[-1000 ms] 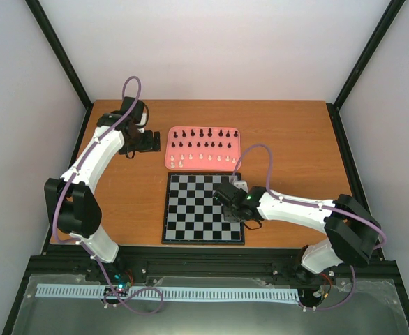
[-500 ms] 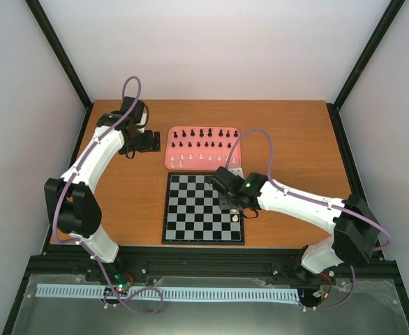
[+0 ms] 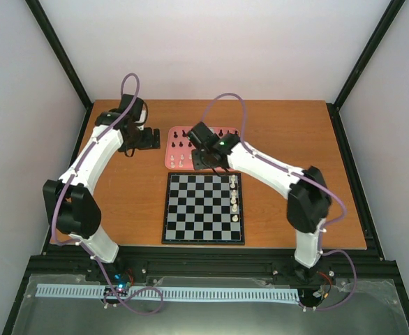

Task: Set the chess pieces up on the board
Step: Pick up the chess piece from the storage box.

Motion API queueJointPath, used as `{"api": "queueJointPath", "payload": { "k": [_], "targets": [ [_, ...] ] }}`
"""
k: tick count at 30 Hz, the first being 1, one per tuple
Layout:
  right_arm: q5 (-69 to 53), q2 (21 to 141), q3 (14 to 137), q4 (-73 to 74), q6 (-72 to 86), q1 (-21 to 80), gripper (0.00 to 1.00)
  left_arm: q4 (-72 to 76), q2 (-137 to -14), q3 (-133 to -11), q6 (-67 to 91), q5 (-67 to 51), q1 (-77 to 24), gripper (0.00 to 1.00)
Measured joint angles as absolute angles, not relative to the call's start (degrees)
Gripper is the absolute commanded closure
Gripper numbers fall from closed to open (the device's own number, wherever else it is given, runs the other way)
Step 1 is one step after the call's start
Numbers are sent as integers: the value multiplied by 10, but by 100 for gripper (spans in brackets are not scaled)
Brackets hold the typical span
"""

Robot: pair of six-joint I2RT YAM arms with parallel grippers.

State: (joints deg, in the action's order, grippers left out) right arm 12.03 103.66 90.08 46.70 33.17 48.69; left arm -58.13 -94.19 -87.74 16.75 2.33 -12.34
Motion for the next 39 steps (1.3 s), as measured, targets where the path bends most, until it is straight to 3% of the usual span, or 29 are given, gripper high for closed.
{"api": "queueJointPath", "payload": {
  "k": [12,39],
  "targets": [
    [25,1326,1196,443,246,472,55,-593,-907,-886,167,25,-123,0],
    [13,1401,1248,474,236,462,62,-596,-906,-886,167,26,-123,0]
  ]
}}
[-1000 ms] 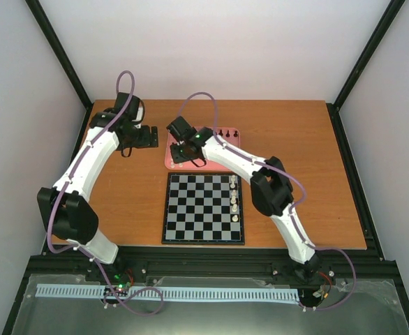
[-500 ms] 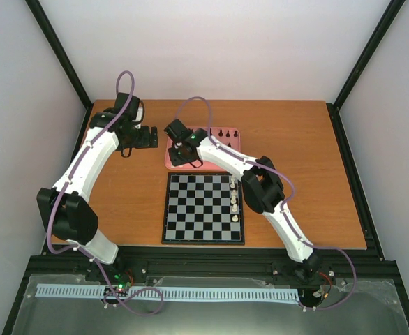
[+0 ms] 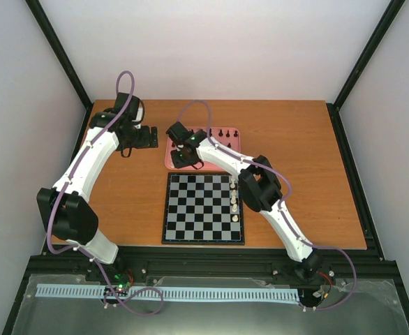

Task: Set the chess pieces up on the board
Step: Pick up the chess piece from the storage box.

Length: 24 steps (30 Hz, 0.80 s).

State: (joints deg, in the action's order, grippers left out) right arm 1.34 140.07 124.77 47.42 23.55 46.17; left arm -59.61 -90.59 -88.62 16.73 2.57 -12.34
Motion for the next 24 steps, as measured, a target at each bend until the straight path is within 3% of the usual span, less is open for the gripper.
{"api": "queueJointPath", "payload": {
  "k": [13,20,24],
  "targets": [
    [-1,1426,1260,479,235,461,62,-596,-906,-886,167,30,-123,0],
    [-8,1428,1282,478,235,460,74,-596,-906,-886,167,31,-123,0],
    [-10,1433,1285,479,233,459,75,-596,-906,-886,167,32,-123,0]
  ]
}}
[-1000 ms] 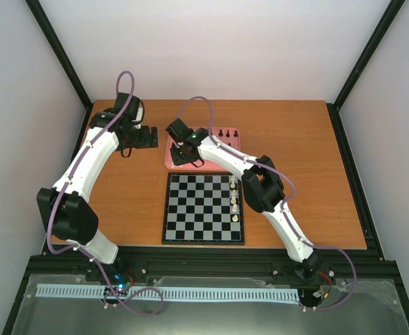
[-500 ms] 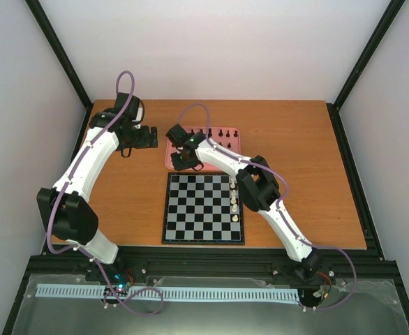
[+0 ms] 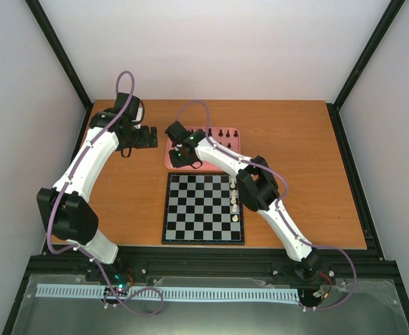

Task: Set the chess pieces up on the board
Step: Pick up the chess piece from the storage box.

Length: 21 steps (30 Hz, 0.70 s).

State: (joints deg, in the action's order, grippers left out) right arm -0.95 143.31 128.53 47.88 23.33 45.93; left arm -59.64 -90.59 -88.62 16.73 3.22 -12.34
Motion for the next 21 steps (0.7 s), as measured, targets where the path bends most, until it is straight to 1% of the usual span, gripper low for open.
{"api": "queueJointPath", "payload": {
  "k": [11,16,19,21],
  "targets": [
    [-9,1438,1285,485,233,459,75,-596,-906,-886,167,32,-123,0],
    [-10,1439,1285,485,232,456,90,-596,-906,-886,167,32,-123,0],
    [-10,1440,1286,487,232,453,97,-596,-906,-886,167,33,-123,0],
    [-10,1440,1286,487,232,450,97,-596,-906,-886,167,33,-123,0]
  ]
}}
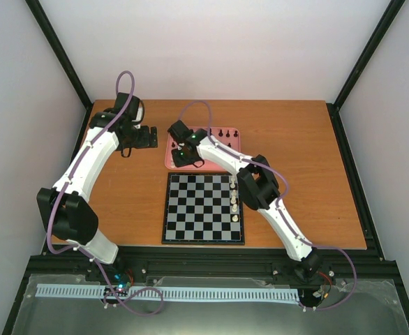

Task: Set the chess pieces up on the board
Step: Pick up the chess piece from the storage box, then place the chess piece on the chessboard.

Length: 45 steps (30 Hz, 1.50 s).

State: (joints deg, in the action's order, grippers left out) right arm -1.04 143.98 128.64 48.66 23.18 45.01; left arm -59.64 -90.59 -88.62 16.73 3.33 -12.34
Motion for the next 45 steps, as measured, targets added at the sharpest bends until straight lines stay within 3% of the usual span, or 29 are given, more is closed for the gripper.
{"api": "queueJointPath", "payload": {
  "k": [8,13,17,23,30,45],
  "targets": [
    [-8,1434,1281,487,218,447,97,-596,-906,-886,167,36,-123,0],
    [-6,1363,1222,496,214,448,97,-596,-906,-886,167,38,-123,0],
    [1,1247,1137,502,217,454,97,-596,-906,-886,167,39,-123,0],
    [14,1036,905,489,258,489,97,-595,-906,-884,167,36,-123,0],
    [35,901,669,502,343,542,97,-592,-906,-872,169,29,-123,0],
    [87,713,468,506,538,640,97,-581,-906,-842,179,23,-123,0]
  ]
}}
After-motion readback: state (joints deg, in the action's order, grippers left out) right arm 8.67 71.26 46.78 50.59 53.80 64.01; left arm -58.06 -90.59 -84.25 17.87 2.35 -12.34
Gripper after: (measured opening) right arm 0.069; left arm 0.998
